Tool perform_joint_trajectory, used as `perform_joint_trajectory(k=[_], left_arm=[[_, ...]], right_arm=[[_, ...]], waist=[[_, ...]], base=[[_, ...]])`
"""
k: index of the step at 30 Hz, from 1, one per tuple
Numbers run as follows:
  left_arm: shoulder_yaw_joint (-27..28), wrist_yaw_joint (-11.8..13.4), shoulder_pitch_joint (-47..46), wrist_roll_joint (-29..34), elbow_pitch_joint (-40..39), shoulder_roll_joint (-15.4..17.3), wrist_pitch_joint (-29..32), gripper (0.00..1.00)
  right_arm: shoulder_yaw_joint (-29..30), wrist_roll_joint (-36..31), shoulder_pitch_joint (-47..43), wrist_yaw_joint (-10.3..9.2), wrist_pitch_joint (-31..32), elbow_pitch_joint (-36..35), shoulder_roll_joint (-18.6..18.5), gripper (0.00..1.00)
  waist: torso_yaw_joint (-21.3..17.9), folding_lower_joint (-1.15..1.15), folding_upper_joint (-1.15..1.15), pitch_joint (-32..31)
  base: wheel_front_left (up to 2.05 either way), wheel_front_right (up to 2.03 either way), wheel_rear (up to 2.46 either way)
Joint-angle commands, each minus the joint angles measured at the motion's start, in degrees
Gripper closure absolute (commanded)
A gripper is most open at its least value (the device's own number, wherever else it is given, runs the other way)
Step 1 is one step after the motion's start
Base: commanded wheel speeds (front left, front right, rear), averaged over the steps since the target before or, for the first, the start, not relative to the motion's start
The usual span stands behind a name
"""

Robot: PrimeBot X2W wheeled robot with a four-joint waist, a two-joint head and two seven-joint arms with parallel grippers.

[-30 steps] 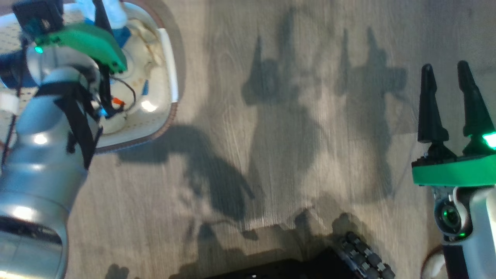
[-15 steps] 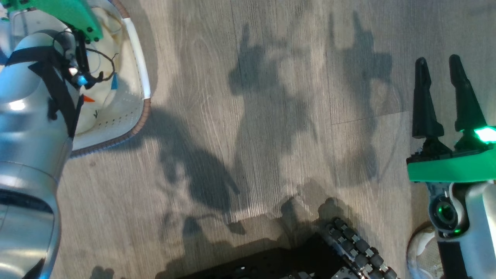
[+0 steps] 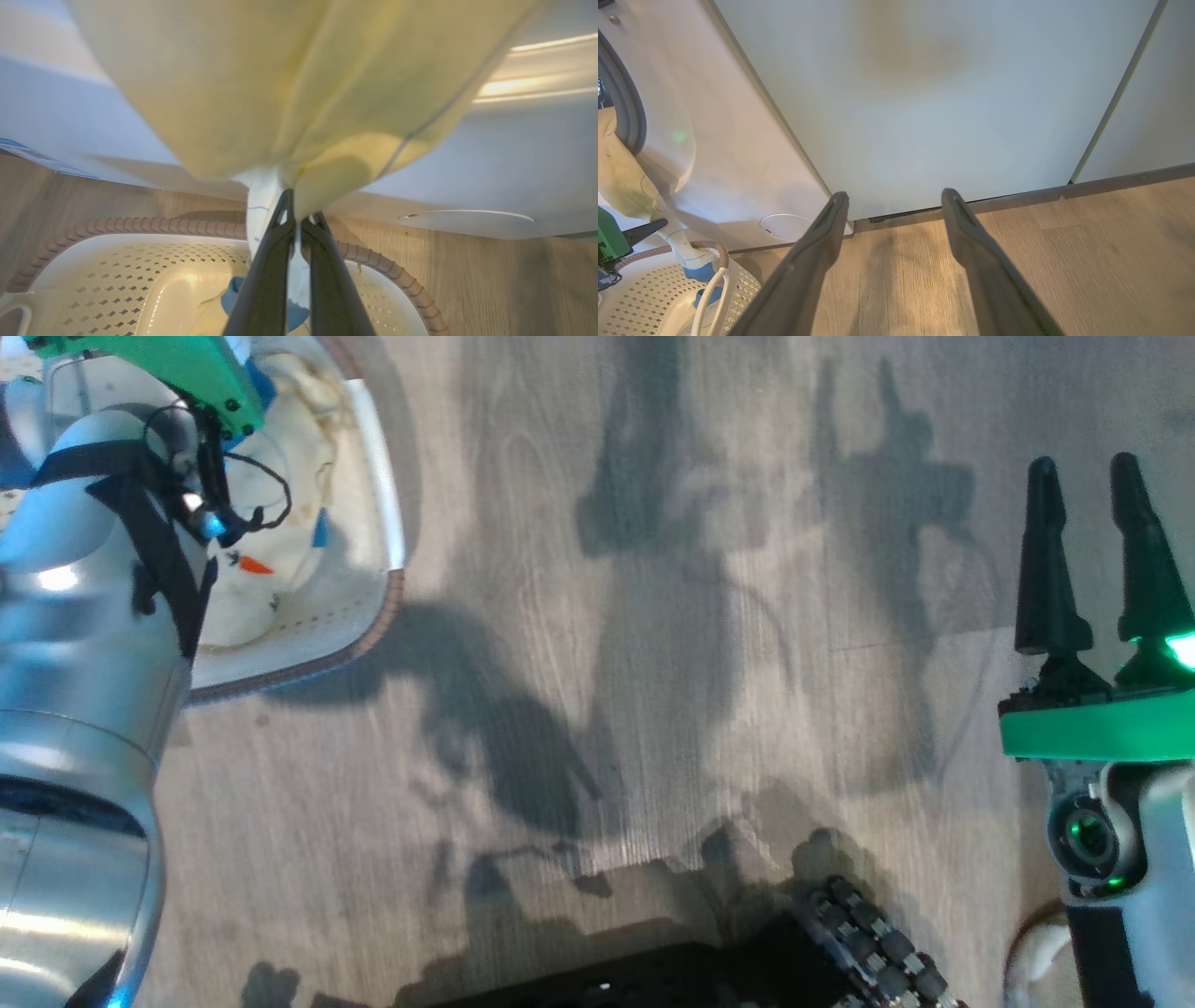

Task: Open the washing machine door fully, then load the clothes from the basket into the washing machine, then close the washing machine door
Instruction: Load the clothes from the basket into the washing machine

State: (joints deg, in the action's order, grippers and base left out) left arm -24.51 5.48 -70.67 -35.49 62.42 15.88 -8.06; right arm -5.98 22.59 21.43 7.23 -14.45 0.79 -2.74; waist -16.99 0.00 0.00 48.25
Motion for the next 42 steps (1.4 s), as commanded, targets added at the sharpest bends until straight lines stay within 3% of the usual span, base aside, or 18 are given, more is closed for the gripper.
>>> perform_joint_trajectory(k=[1, 12, 19, 24, 31, 36, 42], left_arm=[[0.45, -0.47, -0.32, -0.12, -1.78, 1.74, -0.35, 1.0], [-1.2, -1.44, 1.15, -0.29, -11.4, 2.74, 4.47, 1.0], [-0.44, 0.77, 3.09, -1.84, -26.58, 7.37, 13.51, 1.0], [0.3, 4.7, 4.23, -1.37, -37.55, 12.46, 20.34, 1.0], [2.11, 8.69, 4.19, -1.85, -47.72, 17.02, 27.29, 1.0], [2.69, 9.86, 1.07, -0.96, -49.4, 19.23, 29.9, 1.0], [3.1, 9.64, -4.6, 0.73, -46.14, 21.14, 30.3, 1.0]], right_arm=[[-0.08, -0.79, -2.02, 0.25, -0.55, -1.6, -0.14, 0.0], [1.71, -3.22, -3.69, 0.25, -0.55, -2.02, -0.14, 0.0], [1.69, -3.03, -4.27, 0.25, -0.55, -1.77, -0.14, 0.0], [0.84, -1.73, -4.0, 0.25, -0.55, -1.42, -0.14, 0.0], [-0.02, 0.89, -3.58, 0.25, -0.55, -1.1, -0.14, 0.0], [-0.79, 2.27, -3.38, 0.25, -0.55, -0.81, -0.14, 0.0], [-1.68, 3.79, -3.16, 0.25, -0.55, -0.59, -0.14, 0.0]], waist=[[1.72, 0.0, 0.0, -0.97], [7.09, 0.0, 0.0, -3.6], [8.35, 0.0, 0.0, -5.26], [7.16, 0.0, 0.0, -5.88], [4.23, 0.0, 0.0, -5.78], [2.04, 0.0, 0.0, -4.87], [-0.6, 0.0, 0.0, -3.48]], base=[[0.0, 0.0, 0.0], [0.0, 0.0, 0.0], [0.0, 0.0, 0.0], [0.0, 0.0, 0.0], [0.0, 0.0, 0.0], [0.0, 0.0, 0.0], [0.0, 0.0, 0.0]])
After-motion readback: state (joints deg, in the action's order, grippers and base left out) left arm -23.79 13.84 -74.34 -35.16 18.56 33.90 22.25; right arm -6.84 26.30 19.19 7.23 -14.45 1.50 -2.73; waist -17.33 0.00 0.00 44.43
